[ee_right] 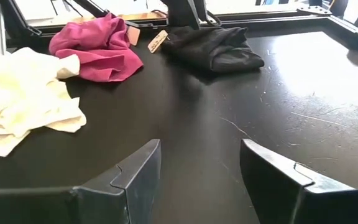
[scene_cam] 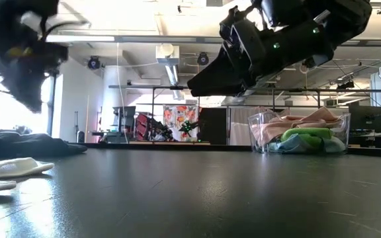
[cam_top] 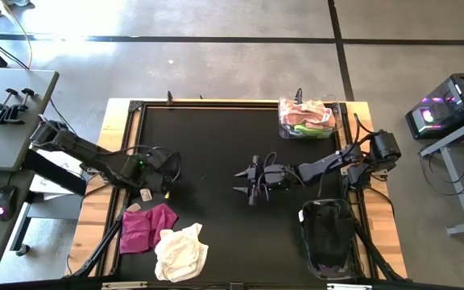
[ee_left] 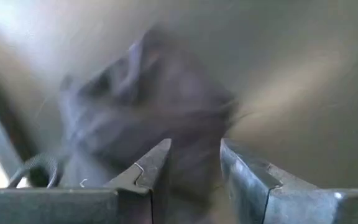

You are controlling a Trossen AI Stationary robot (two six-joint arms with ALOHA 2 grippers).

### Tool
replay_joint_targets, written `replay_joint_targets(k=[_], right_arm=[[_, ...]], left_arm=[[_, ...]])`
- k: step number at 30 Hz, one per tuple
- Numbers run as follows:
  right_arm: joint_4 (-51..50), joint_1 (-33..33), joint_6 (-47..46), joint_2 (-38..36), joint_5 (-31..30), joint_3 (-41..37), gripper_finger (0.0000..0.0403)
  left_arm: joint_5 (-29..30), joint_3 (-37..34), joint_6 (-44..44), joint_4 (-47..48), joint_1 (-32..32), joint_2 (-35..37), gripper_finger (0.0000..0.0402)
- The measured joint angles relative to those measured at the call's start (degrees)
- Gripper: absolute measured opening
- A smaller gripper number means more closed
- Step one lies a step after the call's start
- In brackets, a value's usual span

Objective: Sort towels by color in basket
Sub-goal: Put the black towel into the bottom transparent bin

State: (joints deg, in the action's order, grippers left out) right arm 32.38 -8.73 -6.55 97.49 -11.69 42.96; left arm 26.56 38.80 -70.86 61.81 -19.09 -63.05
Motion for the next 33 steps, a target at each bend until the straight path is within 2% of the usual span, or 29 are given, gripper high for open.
replay_joint_targets(k=[3, 9, 14, 18, 24, 27, 30, 33], right_arm=[[0.0, -0.4, -0.5, 0.0, -0.1, 0.0, 0.0211], [0.5, -0.6, -3.2, 0.0, -0.3, 0.0, 0.0211], [0.4, -1.0, -4.1, 0.0, -0.3, 0.0, 0.0211], [0.3, -1.9, -4.1, 0.0, -0.1, 0.0, 0.0211], [-0.1, -2.8, -4.0, 0.0, 0.0, 0.0, 0.0211], [0.5, -3.2, -2.1, 0.0, 1.7, 0.0, 0.0211], [1.3, -3.7, 5.1, 0.0, 4.7, 0.5, 0.0211], [1.4, -4.0, 11.3, 0.0, 3.6, 2.4, 0.0211]], left_arm=[[-2.1, -4.4, -4.2, 0.3, -0.1, 0.0, 0.0131], [-0.1, -10.7, -4.0, -8.6, 2.3, 0.0, 0.0171], [-0.4, -17.1, 1.4, -20.2, 5.3, 0.1, 0.0175], [0.6, -20.5, 11.0, -33.7, 6.6, 0.0, 0.0137], [-1.1, -21.0, 26.5, -47.6, 9.2, -0.4, 0.0021], [-1.0, -21.0, 34.9, -57.9, 10.1, -0.4, 0.0014], [-0.7, -20.9, 43.0, -68.7, 10.1, -0.4, 0.0015], [0.7, -20.9, 49.5, -78.4, 10.1, -0.4, 0.0005]])
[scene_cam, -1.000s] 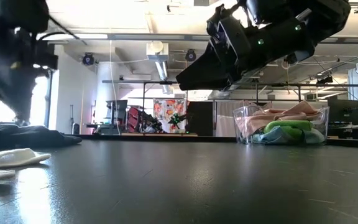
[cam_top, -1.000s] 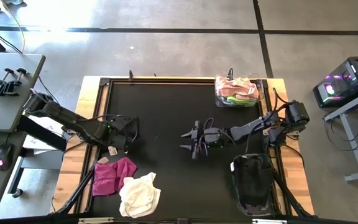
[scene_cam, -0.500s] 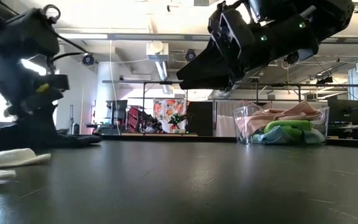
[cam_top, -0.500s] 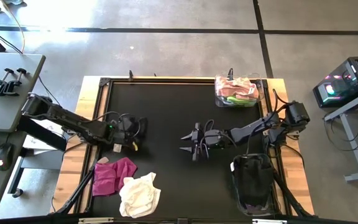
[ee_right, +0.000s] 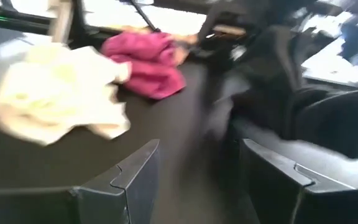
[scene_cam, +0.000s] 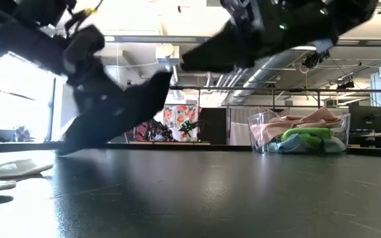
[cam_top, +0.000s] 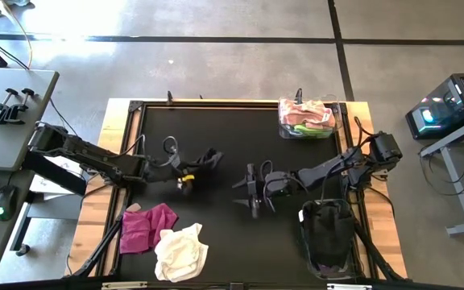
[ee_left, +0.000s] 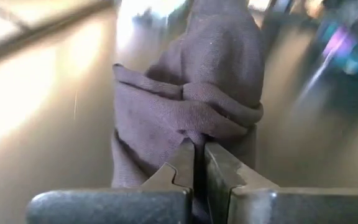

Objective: Sort towels by color in basket
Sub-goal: Put the black towel into the bottom transparent bin

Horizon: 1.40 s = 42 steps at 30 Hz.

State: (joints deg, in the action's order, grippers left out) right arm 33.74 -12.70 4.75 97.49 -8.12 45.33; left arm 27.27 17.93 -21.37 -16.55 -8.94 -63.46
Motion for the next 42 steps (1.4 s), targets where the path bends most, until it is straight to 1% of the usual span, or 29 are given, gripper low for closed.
replay_joint_targets(k=[4, 7, 11, 14, 17, 18, 22, 26, 29, 30, 33, 36, 39, 42], right_arm=[[-0.1, 0.7, 7.7, 0.0, -4.2, 4.0, 0.0212], [-1.4, 1.6, 13.4, 0.0, -4.8, 7.9, 0.0218], [-8.7, 3.8, 17.1, 0.4, -4.8, 12.8, 0.0238], [-13.4, 6.1, 17.7, 2.3, -4.9, 15.6, 0.0256], [-14.8, 7.8, 17.1, 5.2, -5.5, 17.1, 0.0265], [-14.9, 8.1, 16.4, 6.1, -6.3, 17.4, 0.0265], [-14.7, 8.3, 12.1, 9.6, -13.5, 18.1, 0.0263], [-14.8, 8.3, 10.5, 11.7, -15.8, 18.1, 0.0257], [-15.6, 8.0, 10.5, 12.3, -18.3, 18.1, 0.0251], [-16.1, 8.0, 10.5, 12.4, -19.1, 18.1, 0.0249], [-16.2, 8.0, 9.7, 12.4, -18.9, 18.1, 0.0235], [-16.3, 8.0, 7.6, 12.4, -15.8, 18.1, 0.0206], [-16.8, 8.1, 4.3, 12.3, -14.0, 18.1, 0.0161], [-17.8, 8.0, 2.8, 12.3, -13.9, 18.1, 0.0102]], left_arm=[[0.2, 0.0, 6.3, -8.8, 1.4, -0.2, 0.0004], [0.0, 0.0, 11.7, -10.3, 3.2, -0.9, 0.0003], [-0.2, 0.0, 13.0, -10.8, 5.8, -2.5, 0.0001], [-2.1, 0.0, 13.1, -12.1, 7.6, -4.3, 0.0001], [-5.7, 0.0, 13.4, -16.9, 8.7, -6.9, 0.0001], [-7.2, 0.1, 13.6, -18.8, 8.9, -8.0, 0.0001], [-11.3, 0.0, 14.0, -25.9, 9.0, -12.5, 0.0001], [-13.7, 0.6, 13.5, -30.5, 9.1, -16.2, 0.0001], [-14.7, 1.8, 13.5, -31.1, 9.1, -17.9, 0.0001], [-14.9, 2.3, 13.5, -31.1, 9.1, -18.3, 0.0001], [-16.0, 3.5, 13.8, -31.2, 9.1, -19.1, 0.0001], [-17.6, 4.4, 14.5, -30.9, 9.0, -19.5, 0.0001], [-18.4, 4.8, 15.0, -30.8, 8.9, -19.6, 0.0003], [-18.5, 4.9, 15.9, -30.4, 8.9, -19.6, 0.002]])
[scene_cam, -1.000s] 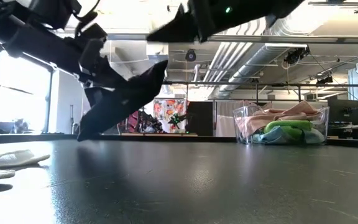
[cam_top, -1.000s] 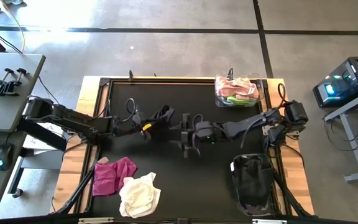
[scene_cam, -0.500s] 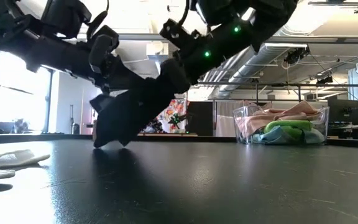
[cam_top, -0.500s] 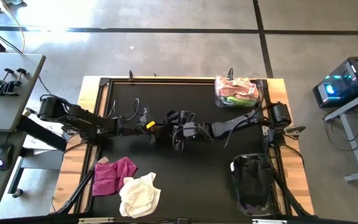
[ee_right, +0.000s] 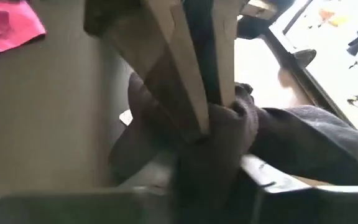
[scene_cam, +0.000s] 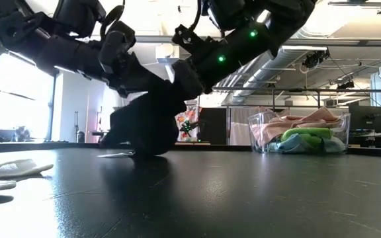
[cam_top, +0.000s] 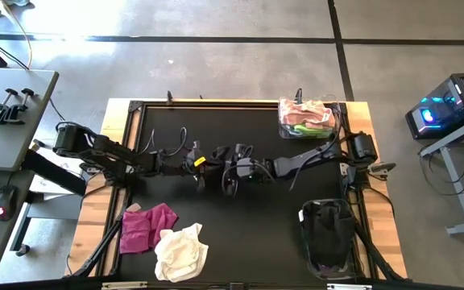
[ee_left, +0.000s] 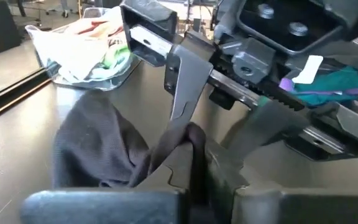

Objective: Sort towels by color in basket
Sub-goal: Put the black towel into the bottom transparent bin

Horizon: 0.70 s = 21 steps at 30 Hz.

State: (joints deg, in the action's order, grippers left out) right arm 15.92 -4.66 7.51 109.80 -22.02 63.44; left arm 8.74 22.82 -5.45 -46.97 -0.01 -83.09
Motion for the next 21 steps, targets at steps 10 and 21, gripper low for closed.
replay_joint_targets(k=[10, 21], right_arm=[[-27.9, -6.8, -12.4, -10.0, -1.2, -0.1, 0.004], [-92.8, -26.4, -40.9, -25.1, 14.5, 28.9, 0.004]], left_arm=[[-0.7, 0.2, 1.2, 3.7, -0.1, 7.1, 0.0123], [-0.7, 0.2, -0.5, 5.8, -3.4, 11.7, 0.013]])
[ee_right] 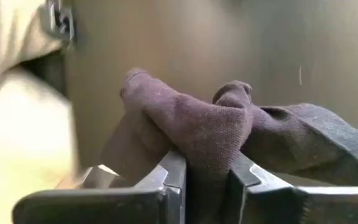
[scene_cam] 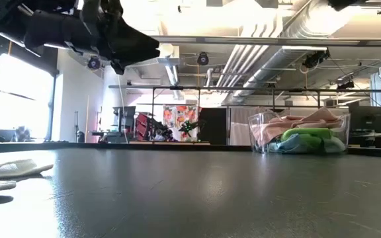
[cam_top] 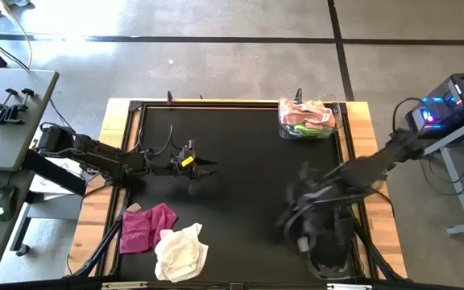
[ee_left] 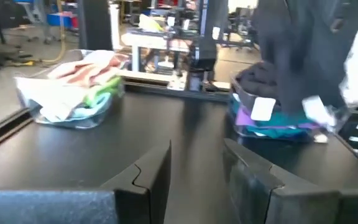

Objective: Sort towels by color in basket
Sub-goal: Put the black towel into the bottom transparent bin

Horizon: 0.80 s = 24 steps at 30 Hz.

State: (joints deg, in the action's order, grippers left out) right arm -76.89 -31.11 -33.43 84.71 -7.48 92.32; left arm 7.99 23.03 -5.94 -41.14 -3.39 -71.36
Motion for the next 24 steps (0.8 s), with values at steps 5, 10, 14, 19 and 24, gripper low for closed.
replay_joint_targets(k=[5, 10, 14, 19, 24], right_arm=[[-12.3, -4.7, -14.7, -0.4, 6.4, 10.3, 0.004], [-13.2, -9.2, -20.6, -1.3, 12.9, 1.9, 0.004], [-7.1, -12.3, -23.5, -1.1, 16.6, -12.4, 0.004], [19.7, -14.1, -23.5, -0.6, 24.4, -31.1, 0.0058], [30.3, -14.3, -28.8, 1.2, 25.3, -42.2, 0.0066]], left_arm=[[0.3, 0.0, 0.0, 1.4, -2.6, -0.1, 0.0128], [1.5, 0.0, 0.1, 1.4, -4.3, -0.1, 0.0125], [1.6, 0.0, 0.1, 2.3, -5.1, -0.1, 0.0124], [1.6, 0.0, 0.7, 2.5, -6.4, -0.1, 0.0124], [2.3, 0.0, 1.6, 2.3, -6.6, -0.1, 0.0124]])
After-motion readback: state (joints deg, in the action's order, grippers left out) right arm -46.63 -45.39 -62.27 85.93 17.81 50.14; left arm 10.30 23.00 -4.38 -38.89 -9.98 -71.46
